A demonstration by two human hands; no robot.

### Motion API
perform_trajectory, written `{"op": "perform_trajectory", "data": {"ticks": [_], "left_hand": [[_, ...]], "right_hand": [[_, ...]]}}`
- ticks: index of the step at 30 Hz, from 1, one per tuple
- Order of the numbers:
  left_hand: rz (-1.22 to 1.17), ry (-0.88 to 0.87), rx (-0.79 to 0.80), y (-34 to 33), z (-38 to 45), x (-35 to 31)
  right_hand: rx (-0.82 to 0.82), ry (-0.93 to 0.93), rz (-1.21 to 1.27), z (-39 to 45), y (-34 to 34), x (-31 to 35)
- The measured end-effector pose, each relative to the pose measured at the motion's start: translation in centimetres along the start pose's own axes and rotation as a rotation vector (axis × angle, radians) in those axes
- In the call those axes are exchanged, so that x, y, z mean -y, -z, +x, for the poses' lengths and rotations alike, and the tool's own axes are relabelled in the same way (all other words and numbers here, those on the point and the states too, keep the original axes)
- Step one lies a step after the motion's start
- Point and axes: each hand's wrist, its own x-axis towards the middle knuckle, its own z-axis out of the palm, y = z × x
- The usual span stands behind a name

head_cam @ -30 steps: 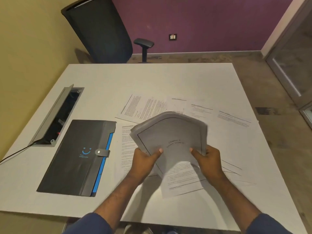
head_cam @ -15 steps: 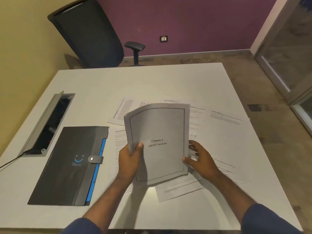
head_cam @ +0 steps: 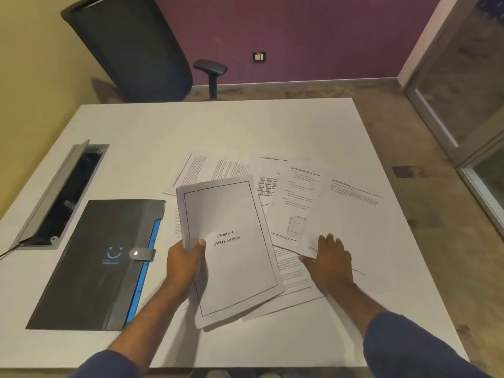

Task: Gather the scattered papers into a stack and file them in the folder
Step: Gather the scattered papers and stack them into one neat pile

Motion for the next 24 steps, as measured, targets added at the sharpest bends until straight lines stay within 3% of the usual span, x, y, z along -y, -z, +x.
{"op": "perform_trajectory", "data": {"ticks": [7,13,18,21,24], "left_hand": [[0.034,0.043,0.045,-0.5,-0.3,0.6],[0.082,0.072,0.089,-0.5,-0.1,0.7],[0.124,0.117,0.11,-0.9,0.3,0.4],[0.104,0.158,0.154,-1.2,0.5,0.1],[0.033,0.189,0.189,-1.5,0.2,-0.3]], "right_hand": [[0.006,0.089,-0.149,-1.0,1.0,0.5],[-0.014,0.108,0.385,-1.1,1.8,-1.0],[-0.193,0.059,0.677,-1.2,3.4,2.1],[-0.217,0.258,0.782,-2.3,4.3,5.1],[-0.149,0.605,0.611,-3.5,3.6,7.3]]}}
